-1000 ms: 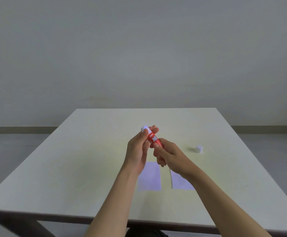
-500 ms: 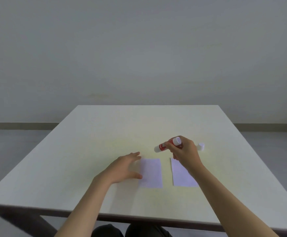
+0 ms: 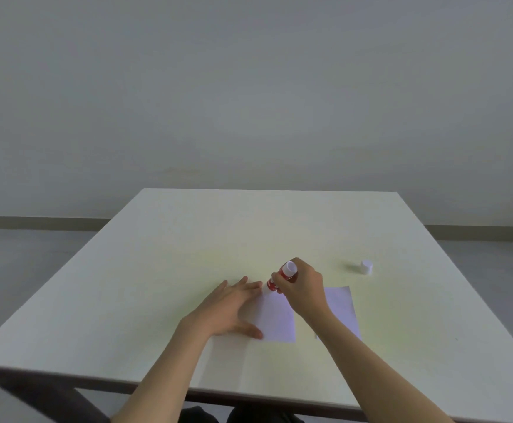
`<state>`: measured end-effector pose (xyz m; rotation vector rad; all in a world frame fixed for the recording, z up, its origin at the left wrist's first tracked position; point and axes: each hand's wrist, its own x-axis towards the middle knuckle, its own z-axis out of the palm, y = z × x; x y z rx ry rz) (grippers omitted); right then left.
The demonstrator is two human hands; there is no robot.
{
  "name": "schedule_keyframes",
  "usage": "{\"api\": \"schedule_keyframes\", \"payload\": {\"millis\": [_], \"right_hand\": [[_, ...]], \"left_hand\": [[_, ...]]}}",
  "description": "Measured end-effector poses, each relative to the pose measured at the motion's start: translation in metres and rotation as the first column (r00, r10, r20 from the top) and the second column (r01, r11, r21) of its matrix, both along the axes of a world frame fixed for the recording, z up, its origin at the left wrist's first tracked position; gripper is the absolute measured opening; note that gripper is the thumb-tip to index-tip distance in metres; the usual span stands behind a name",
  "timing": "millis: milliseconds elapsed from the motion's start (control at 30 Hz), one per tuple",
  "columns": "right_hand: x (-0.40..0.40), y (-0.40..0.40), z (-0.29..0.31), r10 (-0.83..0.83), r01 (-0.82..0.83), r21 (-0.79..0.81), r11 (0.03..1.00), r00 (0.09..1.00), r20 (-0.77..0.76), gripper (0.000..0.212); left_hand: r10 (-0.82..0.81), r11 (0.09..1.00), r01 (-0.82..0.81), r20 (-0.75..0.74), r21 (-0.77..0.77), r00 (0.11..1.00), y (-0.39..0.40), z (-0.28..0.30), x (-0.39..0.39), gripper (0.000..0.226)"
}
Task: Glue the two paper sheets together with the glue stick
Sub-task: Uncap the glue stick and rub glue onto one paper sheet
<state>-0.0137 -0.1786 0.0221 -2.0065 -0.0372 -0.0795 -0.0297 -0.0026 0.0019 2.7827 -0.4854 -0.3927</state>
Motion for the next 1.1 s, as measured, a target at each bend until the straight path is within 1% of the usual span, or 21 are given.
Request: {"api": "schedule_keyframes", "payload": {"millis": [200, 300, 467, 533, 633, 733, 800, 867, 967, 1033, 1100], "right_hand": [[0.001, 0.004, -0.005, -0.006, 0.006, -0.025, 1.0, 1.0, 0.002, 0.019], [0.001, 0.005, -0.004, 0.019, -0.019, -0.037, 0.999, 1.0, 0.0, 0.015], [0.002, -0.004, -0.002, 0.02, -0.011, -0.149, 0.989, 0.998, 0.057, 0.011], [0.003, -0.013, 0.0, 0.003, 0.011, -0.172, 0.985, 0.997, 0.081, 0.011], [0.004, -0.025, 0.002, 0.004, 0.011, -0.185, 0.983, 0.997, 0.079, 0.01], [0.005, -0.034, 0.005, -0.01, 0.025, -0.208, 0.978, 0.998, 0.069, 0.009], [0.004, -0.037, 0.008, -0.032, 0.044, -0.159, 0.986, 0.997, 0.074, 0.008], [0.002, -0.032, 0.01, -0.018, 0.028, -0.107, 0.994, 0.995, 0.099, 0.008], [-0.005, -0.013, 0.012, 0.086, -0.063, -0.167, 0.984, 0.987, 0.134, 0.01], [-0.008, 0.001, 0.012, 0.15, -0.116, -0.221, 0.968, 0.979, 0.141, 0.009], [-0.007, 0.01, 0.009, 0.178, -0.137, -0.262, 0.955, 0.974, 0.141, 0.008]], "left_hand": [[-0.011, 0.998, 0.01, 0.017, 0.069, 1.0, -0.002, 0.002, 0.001, 0.099], [-0.012, 0.995, 0.01, 0.014, 0.096, 1.0, -0.002, 0.003, 0.0, 0.099], [-0.025, 0.98, 0.026, -0.005, 0.196, 1.0, -0.005, 0.007, -0.001, 0.1], [-0.037, 0.972, 0.038, -0.009, 0.232, 0.999, -0.007, 0.01, 0.0, 0.101], [-0.043, 0.969, 0.046, -0.017, 0.244, 0.999, -0.007, 0.013, 0.001, 0.102], [-0.047, 0.977, 0.049, -0.013, 0.207, 0.999, -0.004, 0.01, 0.001, 0.104], [-0.039, 0.989, 0.041, -0.022, 0.145, 0.999, 0.0, 0.005, 0.002, 0.104], [-0.022, 0.998, 0.023, -0.028, 0.062, 0.999, 0.005, -0.001, 0.002, 0.104], [0.017, 0.999, -0.019, -0.047, -0.045, 0.999, 0.009, -0.008, 0.0, 0.104], [0.025, 0.997, -0.028, -0.045, -0.068, 0.999, 0.011, -0.012, 0.0, 0.105], [0.013, 0.997, -0.016, -0.037, -0.073, 0.999, 0.01, -0.013, 0.001, 0.103]]}}
